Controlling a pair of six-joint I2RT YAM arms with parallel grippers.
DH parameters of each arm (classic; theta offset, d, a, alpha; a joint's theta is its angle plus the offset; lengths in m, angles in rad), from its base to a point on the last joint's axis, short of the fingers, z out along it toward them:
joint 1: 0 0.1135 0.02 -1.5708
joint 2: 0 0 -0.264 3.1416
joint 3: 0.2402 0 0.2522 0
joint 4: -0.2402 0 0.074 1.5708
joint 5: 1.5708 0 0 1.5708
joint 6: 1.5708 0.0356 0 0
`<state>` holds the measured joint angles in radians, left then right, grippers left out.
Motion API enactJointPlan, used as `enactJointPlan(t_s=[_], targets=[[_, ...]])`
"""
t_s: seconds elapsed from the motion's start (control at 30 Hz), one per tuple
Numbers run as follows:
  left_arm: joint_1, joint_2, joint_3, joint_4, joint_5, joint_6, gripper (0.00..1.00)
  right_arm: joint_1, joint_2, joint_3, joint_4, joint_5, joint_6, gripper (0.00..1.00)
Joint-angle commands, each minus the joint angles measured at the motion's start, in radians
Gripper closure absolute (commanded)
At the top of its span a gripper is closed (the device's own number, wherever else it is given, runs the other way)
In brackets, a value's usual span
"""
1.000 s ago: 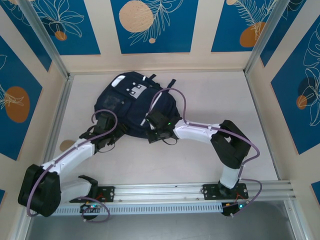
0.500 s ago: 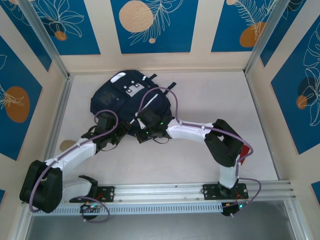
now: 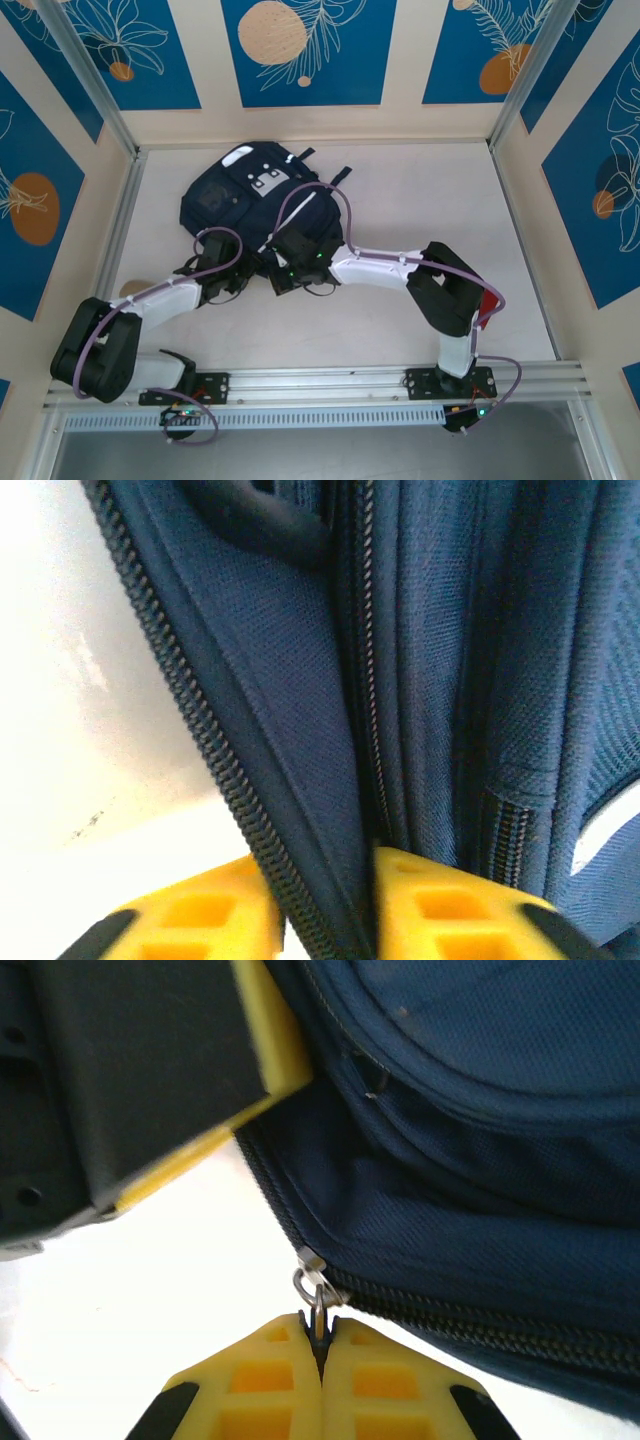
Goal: Pack the student bag
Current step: Zip the student bag at the center of the table.
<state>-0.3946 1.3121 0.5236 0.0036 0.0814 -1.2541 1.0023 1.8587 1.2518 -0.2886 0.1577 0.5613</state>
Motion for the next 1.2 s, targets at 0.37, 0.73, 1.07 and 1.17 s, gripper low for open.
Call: enactJointPlan(t_s=[0.37, 0.73, 1.07, 1.17], targets=[[0.004, -0.001, 0.02, -0.09, -0.139, 0.115, 0.96, -0.073, -0.18, -0.115, -0.427, 0.48, 0.121, 1.0], [0.061, 0.071, 0.145, -0.192, -0.059, 0.354, 0.97, -0.133, -0.157, -0.082, -0.309, 0.18, -0.009, 1.0], [0.066, 0.24, 0.328, -0.179, 0.099, 0.524, 0.97, -0.053, -0.224, -0.231, -0.241, -0.084, 0.071, 1.0], [0.066, 0.29, 0.381, -0.186, 0.113, 0.555, 0.96, -0.009, -0.21, -0.226, -0.201, -0.105, 0.094, 1.0]])
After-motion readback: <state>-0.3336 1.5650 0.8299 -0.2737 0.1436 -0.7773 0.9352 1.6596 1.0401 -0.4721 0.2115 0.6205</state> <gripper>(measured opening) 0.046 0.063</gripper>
